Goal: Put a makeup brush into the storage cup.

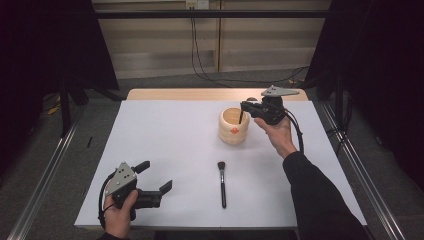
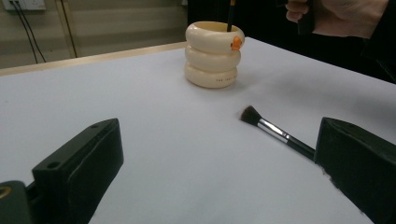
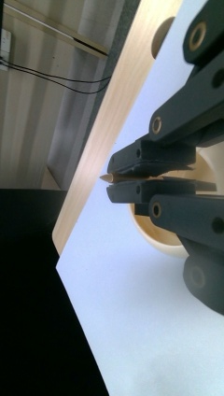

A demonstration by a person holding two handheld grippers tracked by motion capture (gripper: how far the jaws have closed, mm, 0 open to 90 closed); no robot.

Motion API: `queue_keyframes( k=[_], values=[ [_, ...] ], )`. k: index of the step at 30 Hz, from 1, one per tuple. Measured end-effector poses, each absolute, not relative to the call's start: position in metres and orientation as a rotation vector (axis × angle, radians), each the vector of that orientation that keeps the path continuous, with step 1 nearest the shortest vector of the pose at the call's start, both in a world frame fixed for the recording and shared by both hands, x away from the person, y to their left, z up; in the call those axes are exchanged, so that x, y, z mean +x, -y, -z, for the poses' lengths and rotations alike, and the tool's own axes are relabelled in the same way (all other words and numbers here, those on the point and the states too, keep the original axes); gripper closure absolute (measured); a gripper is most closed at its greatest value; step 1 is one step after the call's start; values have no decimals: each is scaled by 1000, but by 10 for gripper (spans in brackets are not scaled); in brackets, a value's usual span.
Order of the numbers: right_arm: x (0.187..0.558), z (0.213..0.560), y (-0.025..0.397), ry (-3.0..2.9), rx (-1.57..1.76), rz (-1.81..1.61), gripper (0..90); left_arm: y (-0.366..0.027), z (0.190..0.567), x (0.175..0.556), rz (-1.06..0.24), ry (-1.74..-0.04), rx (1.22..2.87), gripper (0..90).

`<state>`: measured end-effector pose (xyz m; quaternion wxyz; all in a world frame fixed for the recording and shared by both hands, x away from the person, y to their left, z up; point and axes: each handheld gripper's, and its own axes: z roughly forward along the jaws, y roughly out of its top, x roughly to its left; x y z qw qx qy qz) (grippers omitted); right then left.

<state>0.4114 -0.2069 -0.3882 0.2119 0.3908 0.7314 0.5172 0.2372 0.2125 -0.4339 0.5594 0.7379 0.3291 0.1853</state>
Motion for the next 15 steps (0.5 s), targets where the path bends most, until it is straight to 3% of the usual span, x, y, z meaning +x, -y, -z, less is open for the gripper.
queue_keyframes(
  k=[9, 15],
  values=[
    [412, 395, 207, -2035, 1104, -1443, 834, -212, 434, 238, -439, -780, 1739, 13],
    [411, 394, 209, -2027, 1115, -1447, 761, -213, 434, 238, -439, -778, 1741, 13]
  ],
)
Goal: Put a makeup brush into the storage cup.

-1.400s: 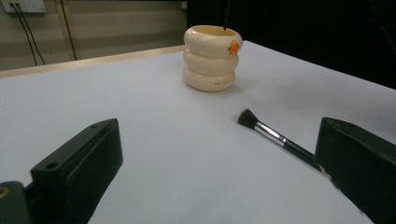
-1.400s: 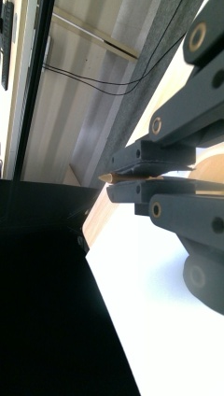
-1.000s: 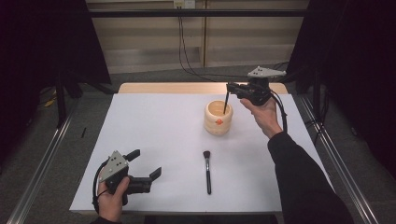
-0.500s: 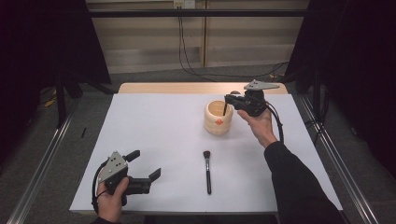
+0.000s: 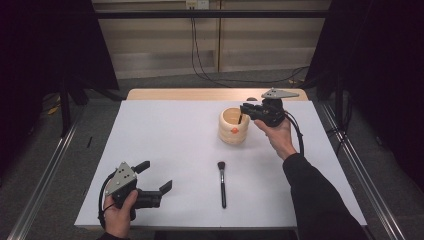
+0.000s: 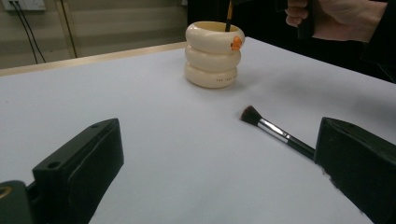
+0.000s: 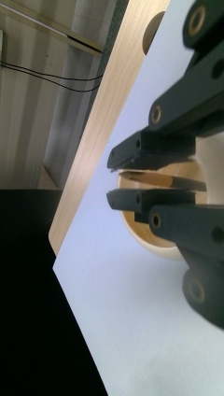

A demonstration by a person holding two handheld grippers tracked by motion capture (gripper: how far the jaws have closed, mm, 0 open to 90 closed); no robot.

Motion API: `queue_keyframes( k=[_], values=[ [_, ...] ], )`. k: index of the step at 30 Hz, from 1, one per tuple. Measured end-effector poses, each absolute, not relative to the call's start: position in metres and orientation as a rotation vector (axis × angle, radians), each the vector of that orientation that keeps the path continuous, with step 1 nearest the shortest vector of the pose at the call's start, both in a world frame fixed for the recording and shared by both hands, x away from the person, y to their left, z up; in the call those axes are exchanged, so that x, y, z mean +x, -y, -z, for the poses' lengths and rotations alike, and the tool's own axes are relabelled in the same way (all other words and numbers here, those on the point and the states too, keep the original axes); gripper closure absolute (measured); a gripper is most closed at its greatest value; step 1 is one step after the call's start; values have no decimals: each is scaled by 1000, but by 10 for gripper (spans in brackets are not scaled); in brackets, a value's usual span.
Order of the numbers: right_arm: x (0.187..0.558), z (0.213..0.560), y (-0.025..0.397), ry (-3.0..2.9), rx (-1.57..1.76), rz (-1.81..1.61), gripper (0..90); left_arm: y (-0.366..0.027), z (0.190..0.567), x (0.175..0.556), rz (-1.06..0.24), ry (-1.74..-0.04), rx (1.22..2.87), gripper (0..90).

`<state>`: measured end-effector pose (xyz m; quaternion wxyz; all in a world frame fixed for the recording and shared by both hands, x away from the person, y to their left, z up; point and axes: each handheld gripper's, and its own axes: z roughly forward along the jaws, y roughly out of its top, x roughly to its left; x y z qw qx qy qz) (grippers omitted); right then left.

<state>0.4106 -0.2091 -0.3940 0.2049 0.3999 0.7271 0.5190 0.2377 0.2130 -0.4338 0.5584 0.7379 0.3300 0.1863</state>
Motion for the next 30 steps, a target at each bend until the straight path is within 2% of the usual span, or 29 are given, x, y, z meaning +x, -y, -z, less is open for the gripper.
queue_keyframes(
  k=[4, 11, 18, 30],
  values=[
    [410, 394, 211, -2018, 1122, -1463, 649, -213, 434, 238, -442, -777, 1742, 13],
    [408, 392, 210, -2007, 1119, -1486, 302, -214, 434, 237, -446, -787, 1733, 9],
    [406, 392, 210, -2011, 1079, -1524, 85, -216, 434, 237, -444, -791, 1729, 9],
    [393, 392, 215, -1966, 1116, -1534, 88, -216, 433, 237, -450, -793, 1727, 9]
  ],
)
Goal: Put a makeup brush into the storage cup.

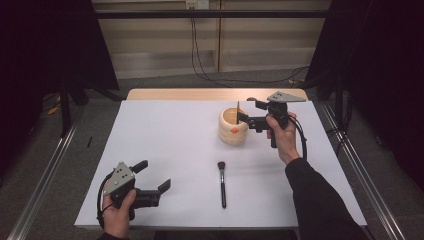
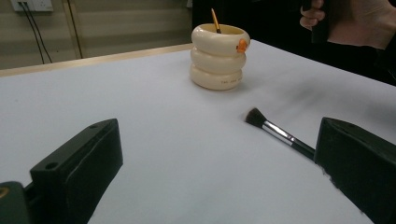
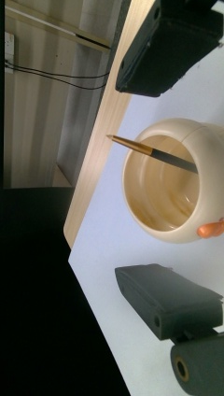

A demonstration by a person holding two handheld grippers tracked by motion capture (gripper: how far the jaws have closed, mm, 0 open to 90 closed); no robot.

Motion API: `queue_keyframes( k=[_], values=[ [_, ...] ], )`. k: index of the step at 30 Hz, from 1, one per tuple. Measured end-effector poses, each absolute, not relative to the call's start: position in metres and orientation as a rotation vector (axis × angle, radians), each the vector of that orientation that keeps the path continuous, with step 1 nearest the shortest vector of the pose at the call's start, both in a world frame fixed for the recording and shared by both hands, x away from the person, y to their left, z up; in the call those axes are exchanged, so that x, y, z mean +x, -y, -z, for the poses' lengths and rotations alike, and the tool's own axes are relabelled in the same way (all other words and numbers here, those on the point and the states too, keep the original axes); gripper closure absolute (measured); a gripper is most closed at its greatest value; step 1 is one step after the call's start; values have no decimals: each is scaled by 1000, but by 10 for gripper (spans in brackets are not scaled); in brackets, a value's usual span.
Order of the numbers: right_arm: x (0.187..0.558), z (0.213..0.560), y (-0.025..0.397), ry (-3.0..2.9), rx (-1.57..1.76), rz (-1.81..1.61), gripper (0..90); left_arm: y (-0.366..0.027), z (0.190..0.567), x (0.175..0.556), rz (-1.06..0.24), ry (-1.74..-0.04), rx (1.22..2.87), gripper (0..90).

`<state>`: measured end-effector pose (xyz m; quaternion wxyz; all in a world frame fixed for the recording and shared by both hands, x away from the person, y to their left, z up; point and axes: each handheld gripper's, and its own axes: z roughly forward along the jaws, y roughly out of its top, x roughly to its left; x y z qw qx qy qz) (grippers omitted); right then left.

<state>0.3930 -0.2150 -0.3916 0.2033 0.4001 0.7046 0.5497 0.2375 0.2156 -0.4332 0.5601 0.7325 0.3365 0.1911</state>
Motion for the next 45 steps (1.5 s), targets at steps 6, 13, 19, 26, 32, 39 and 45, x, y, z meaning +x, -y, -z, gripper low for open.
queue_keyframes(
  k=[6, 13, 19, 26, 32, 39, 45],
  values=[
    [383, 392, 221, -1915, 1103, -1531, 33, -217, 433, 238, -463, -798, 1727, 9],
    [367, 393, 230, -1873, 1093, -1512, 15, -217, 433, 237, -462, -800, 1719, 11],
    [353, 397, 236, -1828, 1109, -1519, 0, -217, 433, 237, -460, -799, 1718, 11],
    [335, 399, 241, -1796, 1077, -1512, 0, -217, 432, 237, -463, -796, 1714, 10],
    [318, 403, 247, -1775, 1088, -1500, 0, -218, 432, 237, -469, -797, 1716, 9],
    [294, 406, 263, -1737, 1094, -1499, 6, -217, 432, 237, -464, -801, 1704, 9],
    [278, 410, 271, -1737, 1112, -1485, 6, -219, 432, 236, -462, -802, 1696, 11]
  ],
)
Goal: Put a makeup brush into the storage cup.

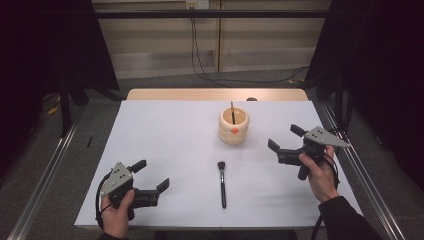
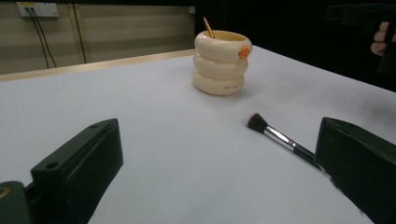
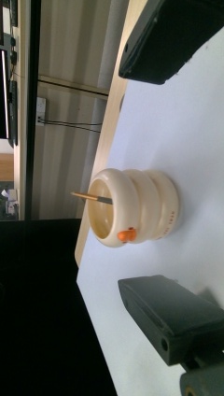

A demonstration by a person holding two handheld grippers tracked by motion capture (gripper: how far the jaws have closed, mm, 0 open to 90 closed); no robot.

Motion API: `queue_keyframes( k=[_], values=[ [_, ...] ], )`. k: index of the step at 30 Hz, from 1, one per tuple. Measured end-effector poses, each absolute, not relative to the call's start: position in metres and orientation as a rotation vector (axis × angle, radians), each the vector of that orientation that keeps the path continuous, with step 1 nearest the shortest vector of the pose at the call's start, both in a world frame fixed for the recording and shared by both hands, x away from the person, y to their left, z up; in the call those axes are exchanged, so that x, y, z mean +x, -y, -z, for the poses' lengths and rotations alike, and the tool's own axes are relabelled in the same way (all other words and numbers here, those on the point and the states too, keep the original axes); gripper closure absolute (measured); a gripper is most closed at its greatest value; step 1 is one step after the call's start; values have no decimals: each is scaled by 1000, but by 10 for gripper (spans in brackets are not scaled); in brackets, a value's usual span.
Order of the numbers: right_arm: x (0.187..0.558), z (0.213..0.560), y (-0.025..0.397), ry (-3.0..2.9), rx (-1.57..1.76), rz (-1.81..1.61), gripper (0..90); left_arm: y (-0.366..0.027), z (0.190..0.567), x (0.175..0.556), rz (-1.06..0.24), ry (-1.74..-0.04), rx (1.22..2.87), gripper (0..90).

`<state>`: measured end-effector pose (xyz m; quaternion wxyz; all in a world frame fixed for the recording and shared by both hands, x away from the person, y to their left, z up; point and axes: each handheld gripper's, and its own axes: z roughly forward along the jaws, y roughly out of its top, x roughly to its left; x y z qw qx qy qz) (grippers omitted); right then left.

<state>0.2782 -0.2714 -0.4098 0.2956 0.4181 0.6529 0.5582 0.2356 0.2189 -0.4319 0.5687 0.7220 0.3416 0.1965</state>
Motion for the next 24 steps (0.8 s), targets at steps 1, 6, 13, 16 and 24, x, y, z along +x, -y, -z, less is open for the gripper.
queue_keyframes(
  k=[1, 6, 13, 16, 24],
  values=[
    [274, 411, 273, -1732, 1117, -1472, 8, -219, 432, 236, -466, -803, 1693, 11],
    [257, 419, 281, -1722, 1138, -1465, 8, -221, 432, 235, -471, -808, 1690, 11],
    [235, 425, 286, -1724, 1149, -1451, 9, -220, 431, 236, -472, -803, 1682, 10],
    [224, 427, 290, -1715, 1154, -1454, 9, -221, 432, 237, -467, -798, 1680, 10],
    [204, 427, 301, -1690, 1173, -1458, 5, -221, 430, 236, -474, -802, 1667, 9]
  ],
)
